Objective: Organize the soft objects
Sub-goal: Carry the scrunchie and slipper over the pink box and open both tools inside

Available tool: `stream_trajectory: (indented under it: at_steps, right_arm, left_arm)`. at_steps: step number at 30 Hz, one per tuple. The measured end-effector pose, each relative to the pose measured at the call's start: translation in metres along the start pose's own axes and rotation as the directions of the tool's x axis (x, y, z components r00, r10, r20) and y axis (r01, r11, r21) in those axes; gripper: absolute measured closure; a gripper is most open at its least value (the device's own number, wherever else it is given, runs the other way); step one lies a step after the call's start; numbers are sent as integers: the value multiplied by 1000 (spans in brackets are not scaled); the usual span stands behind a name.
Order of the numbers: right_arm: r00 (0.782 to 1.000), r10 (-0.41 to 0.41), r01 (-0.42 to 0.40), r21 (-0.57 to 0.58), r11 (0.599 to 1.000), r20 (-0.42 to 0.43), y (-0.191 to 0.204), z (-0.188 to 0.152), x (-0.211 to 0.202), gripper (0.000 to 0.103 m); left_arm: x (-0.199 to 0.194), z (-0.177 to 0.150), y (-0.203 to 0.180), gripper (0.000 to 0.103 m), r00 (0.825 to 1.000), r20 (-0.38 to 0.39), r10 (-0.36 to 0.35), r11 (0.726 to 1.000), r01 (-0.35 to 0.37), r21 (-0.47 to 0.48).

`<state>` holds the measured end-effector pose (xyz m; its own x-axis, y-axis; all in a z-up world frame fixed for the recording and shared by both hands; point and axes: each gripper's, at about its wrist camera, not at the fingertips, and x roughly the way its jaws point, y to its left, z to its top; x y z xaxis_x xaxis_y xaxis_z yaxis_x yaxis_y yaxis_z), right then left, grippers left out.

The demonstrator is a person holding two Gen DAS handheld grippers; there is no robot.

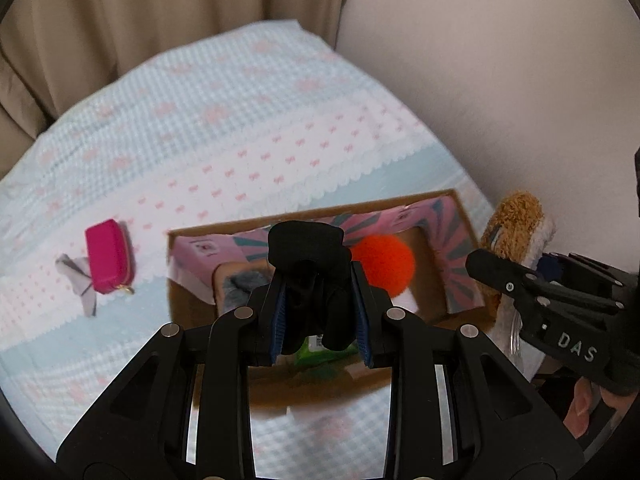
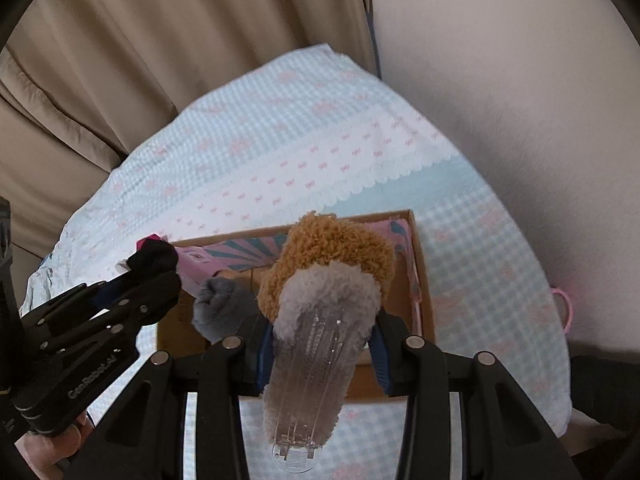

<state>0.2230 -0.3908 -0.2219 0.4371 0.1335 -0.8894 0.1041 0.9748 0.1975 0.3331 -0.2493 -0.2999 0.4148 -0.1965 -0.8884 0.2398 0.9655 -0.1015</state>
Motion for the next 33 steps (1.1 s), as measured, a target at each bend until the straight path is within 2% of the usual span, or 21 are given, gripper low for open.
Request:
stream_trajectory:
  at_steps: [4, 7, 10, 13, 14, 15, 16, 17, 18, 19, 20, 26, 33]
  right_arm:
    - [999, 12, -12, 9, 1000, -39, -8, 3, 30, 66]
    - [998, 24, -25, -7, 1000, -58, -10, 0, 46, 66]
    - [997, 27, -29, -33, 999, -69, -11, -4, 56, 66]
    - [997, 28, -31, -29, 999, -78, -13, -9, 60, 64]
    - [996, 29, -31, -25, 999, -81, -14, -9, 62, 64]
    - [996, 28, -30, -23, 999, -80, -15, -10, 63, 63]
    - [996, 39, -41, -20, 999, -79, -16, -11, 64, 58]
    - [995, 53, -54, -17, 998, -80, -16, -11, 65, 51]
    - [994, 69, -71, -15, 997, -83, -17, -12, 64, 32]
    - [994, 76, -77, -15, 997, -79, -18, -13, 63, 4]
    - [994, 80, -82, -24, 996, -73, -19, -15, 62, 0]
    - [995, 74, -80, -85, 993, -73, -16, -25, 57, 0]
    - [998, 61, -62, -111, 992, -4, -13, -24, 39, 0]
  left_arm:
    - [34, 3, 1, 78, 998, -63, 13, 1000, -14, -13]
    - [63, 3, 8, 78, 987, -154, 36, 998, -42, -40]
    - [75, 1, 14, 78, 982, -184, 42, 997, -54, -62]
    - [78, 2, 11, 75, 979, -193, 73, 996, -82, -40]
    - [77, 3, 9, 65, 977, -191, 89, 995, -96, -27]
    - [75, 4, 7, 44, 978, -189, 94, 995, -99, -18]
    - [73, 6, 6, 29, 979, -184, 89, 996, -93, -14]
    - [70, 7, 6, 8, 980, -179, 82, 996, -86, -12]
    - [68, 10, 8, 0, 980, -174, 96, 995, -100, -12]
    - [65, 12, 10, 0, 981, -170, 94, 995, -98, -15]
    - [64, 13, 13, 0, 981, -170, 90, 995, -95, -24]
    - [51, 16, 25, 0, 980, -177, 89, 993, -101, -62]
    - [30, 13, 30, 0, 984, -162, 80, 992, -94, -84]
